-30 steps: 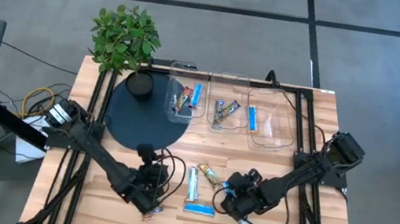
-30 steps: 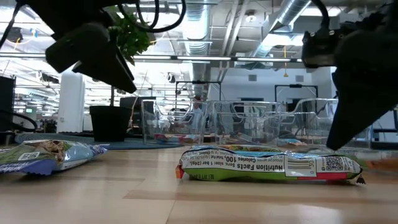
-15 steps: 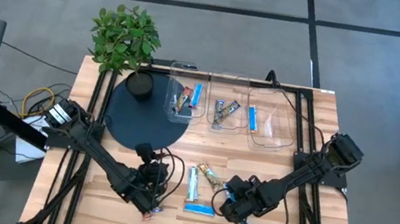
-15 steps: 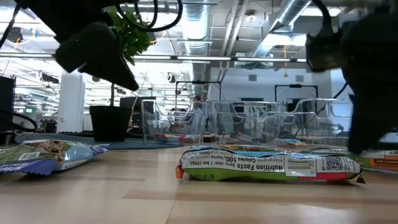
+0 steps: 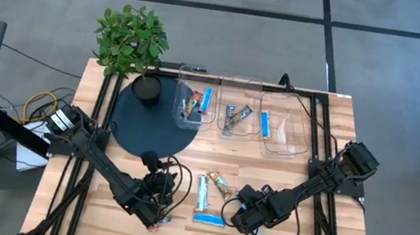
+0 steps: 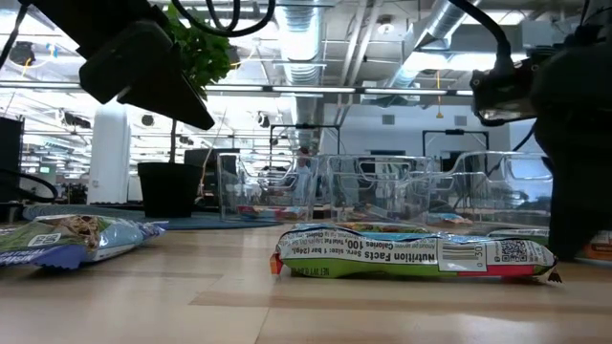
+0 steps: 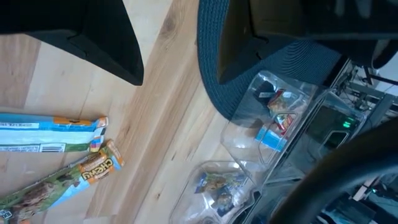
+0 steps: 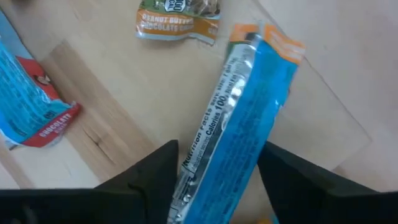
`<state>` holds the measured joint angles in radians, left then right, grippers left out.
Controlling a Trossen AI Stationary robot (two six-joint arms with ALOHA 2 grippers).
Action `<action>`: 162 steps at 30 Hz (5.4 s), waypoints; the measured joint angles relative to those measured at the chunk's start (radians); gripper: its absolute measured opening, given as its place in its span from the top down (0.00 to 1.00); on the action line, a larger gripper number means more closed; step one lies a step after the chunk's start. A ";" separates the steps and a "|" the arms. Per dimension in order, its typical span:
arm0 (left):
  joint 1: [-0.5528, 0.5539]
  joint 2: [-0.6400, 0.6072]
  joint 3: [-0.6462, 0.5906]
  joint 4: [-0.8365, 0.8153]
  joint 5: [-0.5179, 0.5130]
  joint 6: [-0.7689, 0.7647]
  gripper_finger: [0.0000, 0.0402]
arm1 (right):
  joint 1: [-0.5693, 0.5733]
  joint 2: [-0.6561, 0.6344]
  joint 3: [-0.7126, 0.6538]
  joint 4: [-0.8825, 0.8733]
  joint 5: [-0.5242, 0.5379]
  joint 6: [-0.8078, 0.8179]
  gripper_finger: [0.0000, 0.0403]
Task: Pick and place Granola Bars by type
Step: Put the yellow granola bar into the right transparent bin, then put the blue granola bar into the middle transparent bin
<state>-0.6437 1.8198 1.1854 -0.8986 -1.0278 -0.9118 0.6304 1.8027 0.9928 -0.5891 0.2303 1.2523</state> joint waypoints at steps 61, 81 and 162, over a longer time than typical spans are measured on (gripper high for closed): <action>0.000 0.000 0.000 0.000 -0.006 -0.001 0.50 | -0.614 -0.570 0.000 -0.536 0.476 -0.201 0.75; -0.001 0.000 0.000 0.003 -0.005 -0.001 0.50 | -0.887 -0.288 0.000 -0.407 0.375 -0.397 0.66; 0.089 0.103 0.019 0.236 0.823 1.138 0.50 | 0.193 -0.422 0.000 -0.261 0.692 -0.308 0.39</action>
<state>-0.5552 1.9228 1.2041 -0.6626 -0.2044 0.2258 0.8230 1.3808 0.9924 -0.8500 0.9222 0.9440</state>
